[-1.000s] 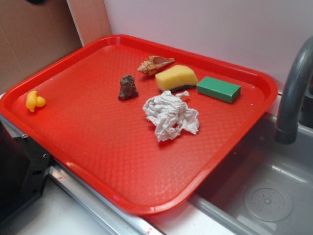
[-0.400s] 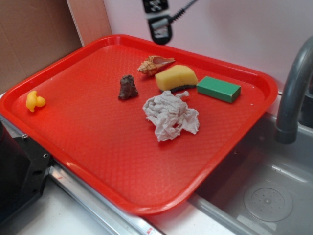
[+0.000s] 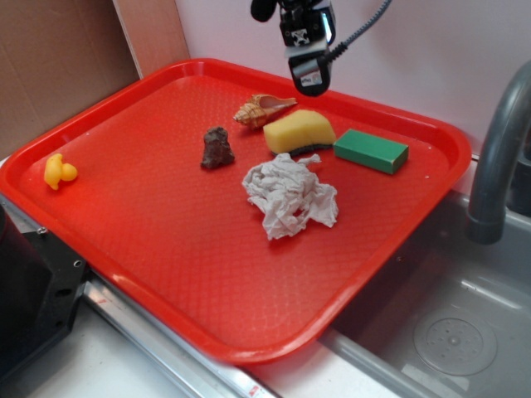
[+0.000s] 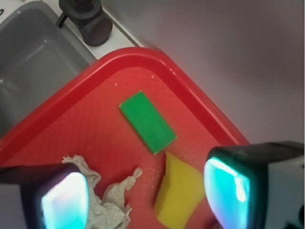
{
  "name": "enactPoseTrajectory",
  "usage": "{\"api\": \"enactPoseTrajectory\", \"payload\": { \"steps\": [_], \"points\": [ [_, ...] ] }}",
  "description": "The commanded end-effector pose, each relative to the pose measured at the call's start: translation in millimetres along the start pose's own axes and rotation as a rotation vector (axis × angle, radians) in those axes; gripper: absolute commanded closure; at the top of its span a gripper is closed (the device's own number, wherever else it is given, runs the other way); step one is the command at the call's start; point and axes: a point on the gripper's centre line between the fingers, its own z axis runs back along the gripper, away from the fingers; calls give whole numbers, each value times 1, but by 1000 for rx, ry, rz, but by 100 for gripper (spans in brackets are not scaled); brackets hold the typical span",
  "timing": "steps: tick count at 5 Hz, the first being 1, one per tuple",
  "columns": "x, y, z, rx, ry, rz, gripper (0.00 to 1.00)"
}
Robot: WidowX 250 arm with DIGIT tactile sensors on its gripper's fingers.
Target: Grab the green block.
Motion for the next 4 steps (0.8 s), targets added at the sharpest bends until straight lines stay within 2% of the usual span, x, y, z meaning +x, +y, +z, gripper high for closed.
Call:
{"api": "enactPoseTrajectory", "payload": {
  "steps": [1, 2, 3, 4],
  "points": [
    [11, -9, 13, 25, -36, -10, 0],
    [12, -14, -15, 70, -5, -41, 0],
    [15, -18, -41, 42, -20, -116, 0],
    [23, -9, -62, 29, 9, -130, 0]
  ]
}}
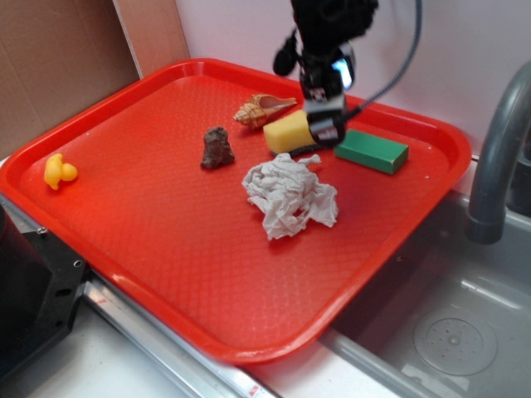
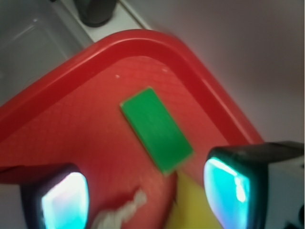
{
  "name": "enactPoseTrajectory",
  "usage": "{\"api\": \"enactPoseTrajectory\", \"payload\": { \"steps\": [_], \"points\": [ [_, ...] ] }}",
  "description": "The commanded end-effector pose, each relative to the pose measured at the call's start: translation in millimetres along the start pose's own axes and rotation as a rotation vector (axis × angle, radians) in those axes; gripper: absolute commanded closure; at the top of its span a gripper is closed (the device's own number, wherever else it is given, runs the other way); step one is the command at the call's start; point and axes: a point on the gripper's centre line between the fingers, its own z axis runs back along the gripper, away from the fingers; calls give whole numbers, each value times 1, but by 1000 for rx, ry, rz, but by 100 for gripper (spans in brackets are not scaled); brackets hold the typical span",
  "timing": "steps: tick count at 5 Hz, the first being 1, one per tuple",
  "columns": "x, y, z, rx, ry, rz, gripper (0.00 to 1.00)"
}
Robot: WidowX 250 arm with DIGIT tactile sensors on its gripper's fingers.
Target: Grab the green block.
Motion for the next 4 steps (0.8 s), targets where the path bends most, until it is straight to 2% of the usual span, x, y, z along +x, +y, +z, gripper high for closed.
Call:
{"api": "enactPoseTrajectory", "payload": {
  "steps": [1, 2, 3, 4],
  "points": [
    [29, 5, -19, -2, 6, -38, 0],
    [38, 3, -21, -6, 3, -66, 0],
    [36, -1, -24, -10, 23, -89, 0],
    [24, -1, -31, -15, 62, -85, 0]
  ]
}}
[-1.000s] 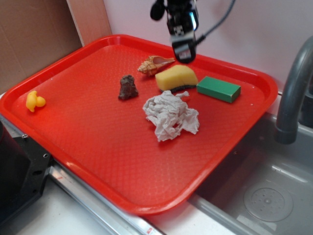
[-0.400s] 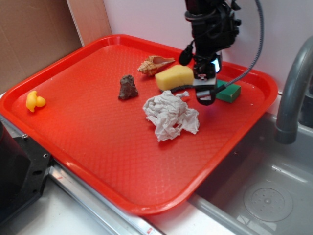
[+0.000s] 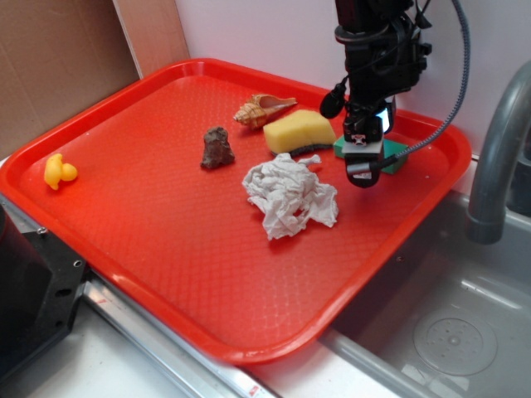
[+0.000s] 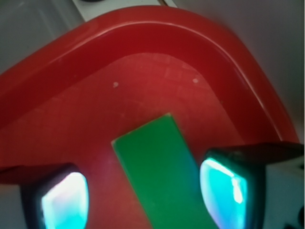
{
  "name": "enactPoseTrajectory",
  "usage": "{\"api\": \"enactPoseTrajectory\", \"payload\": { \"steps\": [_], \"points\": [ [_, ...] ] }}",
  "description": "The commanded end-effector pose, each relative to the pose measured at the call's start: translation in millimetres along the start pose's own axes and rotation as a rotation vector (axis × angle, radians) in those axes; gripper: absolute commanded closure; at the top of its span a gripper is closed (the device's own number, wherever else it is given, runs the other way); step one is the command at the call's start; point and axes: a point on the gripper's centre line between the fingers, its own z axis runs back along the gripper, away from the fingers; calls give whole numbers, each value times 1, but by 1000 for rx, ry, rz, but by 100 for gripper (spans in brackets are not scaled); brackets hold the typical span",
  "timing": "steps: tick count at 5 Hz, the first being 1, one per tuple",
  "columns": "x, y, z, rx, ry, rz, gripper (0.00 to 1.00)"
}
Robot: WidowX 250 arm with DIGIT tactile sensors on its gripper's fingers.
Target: Grab the green block.
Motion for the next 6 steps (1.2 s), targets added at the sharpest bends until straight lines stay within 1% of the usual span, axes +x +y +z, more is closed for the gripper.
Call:
{"api": "enactPoseTrajectory", "payload": {
  "steps": [1, 2, 3, 4, 5, 6],
  "points": [
    [-2, -5, -3, 25, 36, 10, 0],
    [-5, -1, -7, 25, 41, 29, 0],
    [-11, 2, -15, 4, 56, 67, 0],
    [-9, -3, -15, 1, 61, 80, 100],
    [-11, -6, -7, 20, 86, 147, 100],
    [-23, -17, 43, 162, 154, 388, 100]
  ]
}}
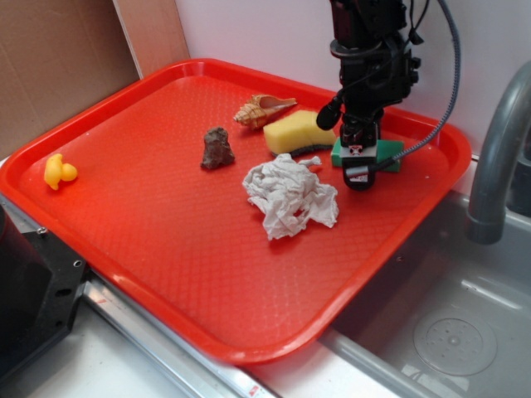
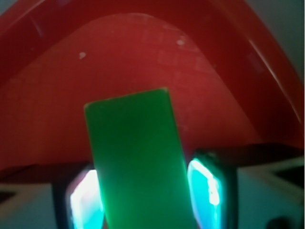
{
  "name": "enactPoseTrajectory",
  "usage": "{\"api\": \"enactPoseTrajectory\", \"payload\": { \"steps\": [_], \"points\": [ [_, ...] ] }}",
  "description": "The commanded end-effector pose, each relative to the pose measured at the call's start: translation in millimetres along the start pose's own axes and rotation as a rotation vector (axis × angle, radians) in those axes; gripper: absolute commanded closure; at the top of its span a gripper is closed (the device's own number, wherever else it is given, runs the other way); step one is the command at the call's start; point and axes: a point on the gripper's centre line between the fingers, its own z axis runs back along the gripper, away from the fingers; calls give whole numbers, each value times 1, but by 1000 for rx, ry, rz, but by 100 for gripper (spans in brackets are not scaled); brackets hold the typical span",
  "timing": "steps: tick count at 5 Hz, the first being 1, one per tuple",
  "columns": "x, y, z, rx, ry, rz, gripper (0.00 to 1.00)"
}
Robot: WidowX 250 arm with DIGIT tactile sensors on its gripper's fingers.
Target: Grab the green block.
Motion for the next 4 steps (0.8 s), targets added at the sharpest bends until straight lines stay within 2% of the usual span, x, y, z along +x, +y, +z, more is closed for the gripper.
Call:
{"api": "enactPoseTrajectory", "payload": {
  "steps": [1, 2, 3, 4],
  "points": [
    [-61, -24, 109, 68, -74, 488, 100],
    [-123, -21, 157, -24, -157, 747, 100],
    [-156, -23, 206, -5, -193, 995, 100],
    [-146, -35, 213, 93, -164, 1236, 100]
  ]
}}
